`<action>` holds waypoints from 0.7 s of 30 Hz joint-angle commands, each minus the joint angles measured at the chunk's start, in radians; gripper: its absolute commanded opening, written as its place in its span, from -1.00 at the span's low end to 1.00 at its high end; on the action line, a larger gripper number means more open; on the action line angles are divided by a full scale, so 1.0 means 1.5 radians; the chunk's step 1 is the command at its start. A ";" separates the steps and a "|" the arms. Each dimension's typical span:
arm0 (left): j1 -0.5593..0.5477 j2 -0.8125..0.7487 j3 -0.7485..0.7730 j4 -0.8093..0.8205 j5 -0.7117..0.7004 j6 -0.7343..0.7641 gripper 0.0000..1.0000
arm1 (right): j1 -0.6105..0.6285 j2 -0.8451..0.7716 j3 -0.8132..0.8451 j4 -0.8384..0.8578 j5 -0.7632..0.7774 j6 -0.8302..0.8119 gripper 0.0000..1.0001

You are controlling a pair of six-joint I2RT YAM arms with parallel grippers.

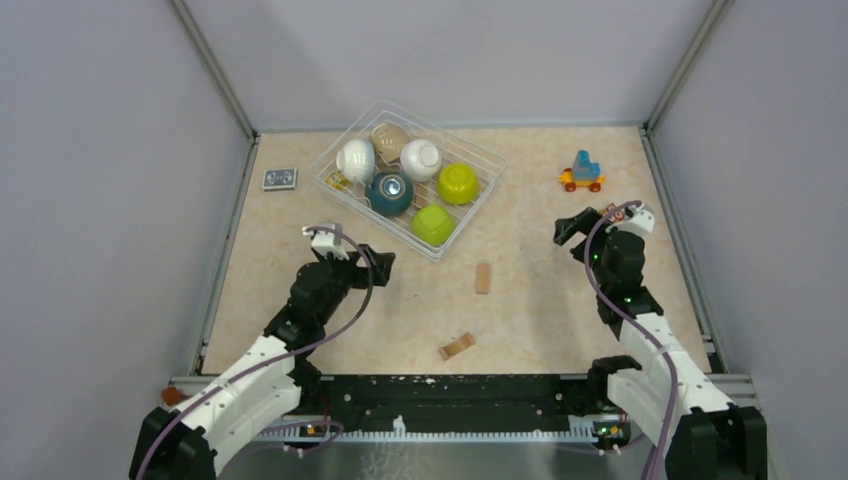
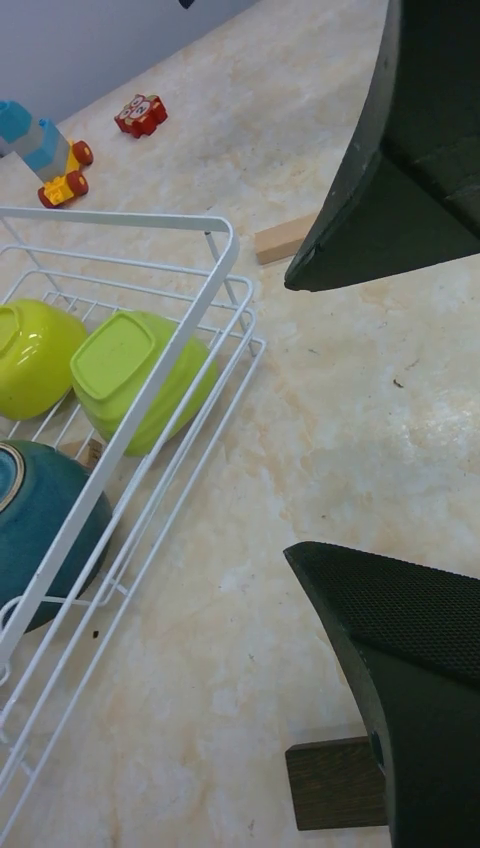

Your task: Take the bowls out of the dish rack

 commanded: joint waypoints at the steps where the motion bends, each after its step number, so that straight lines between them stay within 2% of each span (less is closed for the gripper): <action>1: -0.003 0.001 0.055 -0.017 -0.002 0.014 0.97 | -0.001 0.022 0.040 -0.002 -0.022 0.025 0.93; 6: -0.002 0.029 0.091 -0.027 -0.108 0.008 0.97 | 0.000 0.056 0.082 -0.047 -0.045 0.046 0.93; 10: -0.001 0.090 0.166 -0.054 -0.157 0.008 0.97 | 0.000 0.060 0.104 -0.072 -0.070 0.049 0.93; 16: 0.010 0.244 0.313 -0.100 -0.191 0.013 0.85 | 0.000 0.055 0.108 -0.095 -0.085 0.044 0.93; 21: 0.018 0.378 0.454 -0.140 -0.261 0.070 0.98 | 0.001 0.046 0.105 -0.106 -0.087 0.039 0.93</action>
